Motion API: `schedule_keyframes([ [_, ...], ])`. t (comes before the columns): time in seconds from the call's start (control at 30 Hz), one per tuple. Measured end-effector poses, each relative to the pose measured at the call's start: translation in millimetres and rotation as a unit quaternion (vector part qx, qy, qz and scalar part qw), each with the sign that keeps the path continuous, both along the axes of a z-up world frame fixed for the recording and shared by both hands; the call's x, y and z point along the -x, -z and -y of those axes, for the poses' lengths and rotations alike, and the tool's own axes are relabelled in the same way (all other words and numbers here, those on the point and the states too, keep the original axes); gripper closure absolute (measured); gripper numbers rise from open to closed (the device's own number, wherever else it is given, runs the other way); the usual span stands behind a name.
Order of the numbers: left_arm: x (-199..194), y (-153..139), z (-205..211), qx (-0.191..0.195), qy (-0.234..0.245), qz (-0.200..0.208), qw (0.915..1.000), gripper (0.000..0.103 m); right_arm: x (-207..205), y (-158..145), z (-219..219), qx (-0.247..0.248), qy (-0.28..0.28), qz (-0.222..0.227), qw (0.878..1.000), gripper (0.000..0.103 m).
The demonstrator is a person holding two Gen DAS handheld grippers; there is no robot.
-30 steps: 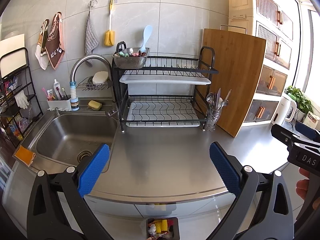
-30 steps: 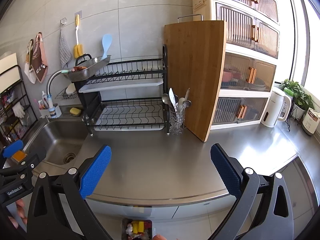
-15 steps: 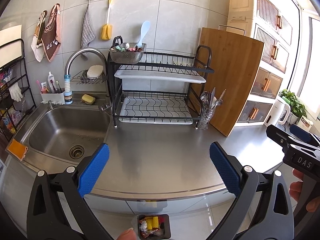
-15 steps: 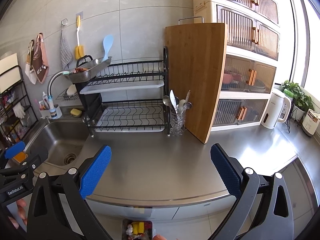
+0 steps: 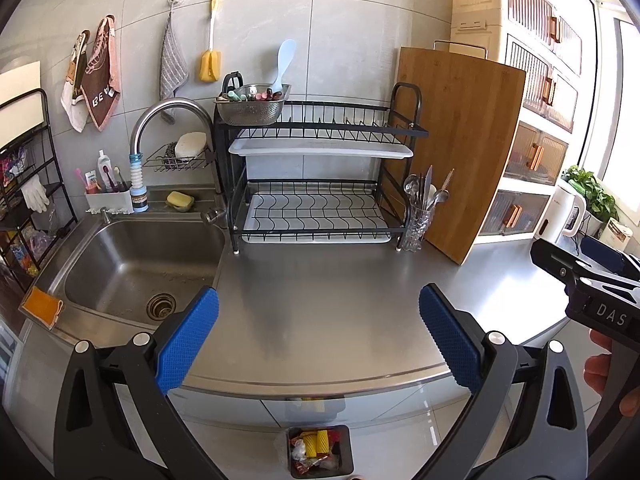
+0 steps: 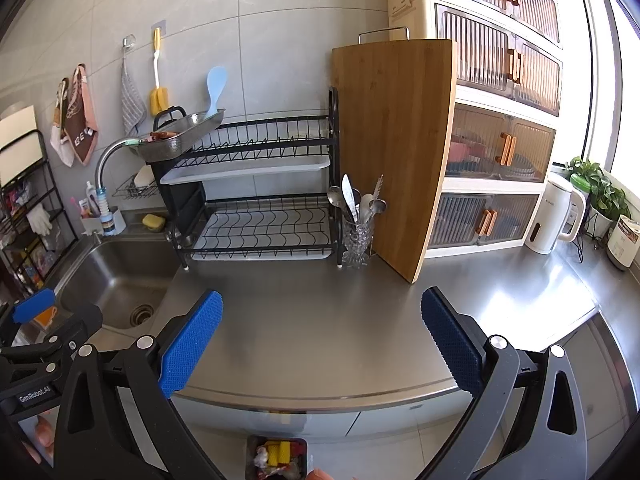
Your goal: Collect trash
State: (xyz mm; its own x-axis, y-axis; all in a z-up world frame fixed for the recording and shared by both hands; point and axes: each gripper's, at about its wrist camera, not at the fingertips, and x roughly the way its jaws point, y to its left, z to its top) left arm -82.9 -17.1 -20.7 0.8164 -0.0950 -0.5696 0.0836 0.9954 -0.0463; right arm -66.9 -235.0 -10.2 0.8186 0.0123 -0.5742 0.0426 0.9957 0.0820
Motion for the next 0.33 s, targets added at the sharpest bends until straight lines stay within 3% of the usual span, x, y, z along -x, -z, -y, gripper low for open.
schedule_keyframes([
  [0.33, 1.6, -2.0, 0.4, -0.016, -0.016, 0.008, 0.9997, 0.008, -0.9, 1.7, -0.4, -0.002, 0.000, 0.000, 1.000, 0.003],
])
